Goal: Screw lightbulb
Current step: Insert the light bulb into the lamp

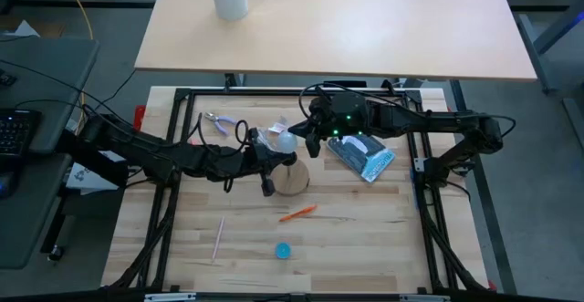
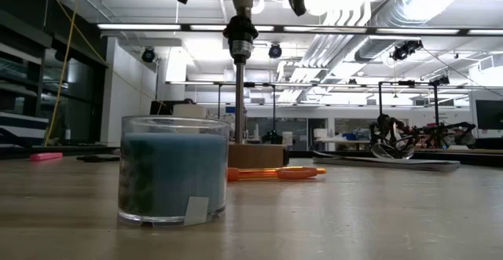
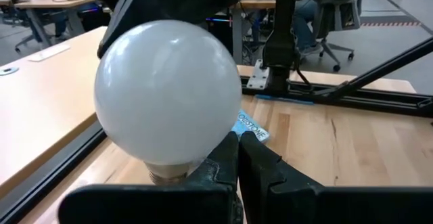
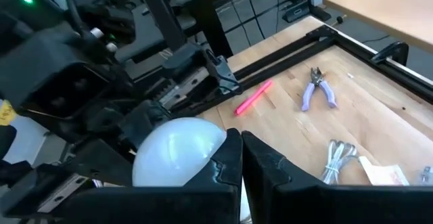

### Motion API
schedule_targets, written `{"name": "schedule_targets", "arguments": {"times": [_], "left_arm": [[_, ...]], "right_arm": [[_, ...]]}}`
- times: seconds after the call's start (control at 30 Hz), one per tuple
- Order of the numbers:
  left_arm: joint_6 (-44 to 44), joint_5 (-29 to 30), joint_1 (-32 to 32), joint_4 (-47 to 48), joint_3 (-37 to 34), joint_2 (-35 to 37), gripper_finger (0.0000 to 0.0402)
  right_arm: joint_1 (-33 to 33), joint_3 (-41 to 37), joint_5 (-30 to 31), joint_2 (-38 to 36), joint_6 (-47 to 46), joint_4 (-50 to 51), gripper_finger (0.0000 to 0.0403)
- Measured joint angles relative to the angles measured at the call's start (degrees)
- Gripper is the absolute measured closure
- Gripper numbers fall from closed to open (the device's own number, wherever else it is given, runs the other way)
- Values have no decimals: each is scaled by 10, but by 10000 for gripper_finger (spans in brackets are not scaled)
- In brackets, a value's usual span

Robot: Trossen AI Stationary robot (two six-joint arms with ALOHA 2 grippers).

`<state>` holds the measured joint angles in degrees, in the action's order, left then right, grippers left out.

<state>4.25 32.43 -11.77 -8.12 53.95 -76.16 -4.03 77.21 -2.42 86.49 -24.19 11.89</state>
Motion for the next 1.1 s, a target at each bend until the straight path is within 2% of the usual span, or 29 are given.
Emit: {"name": "schedule_targets", "arguments": {"times": [0.4, 1.1], "left_arm": [[-5, -4, 0, -26, 2, 7, 401], [-15, -4, 0, -4, 1, -2, 401]], "right_arm": [[2, -3, 10, 3, -13, 13, 403], [4, -3, 21, 2, 2, 11, 403]]}}
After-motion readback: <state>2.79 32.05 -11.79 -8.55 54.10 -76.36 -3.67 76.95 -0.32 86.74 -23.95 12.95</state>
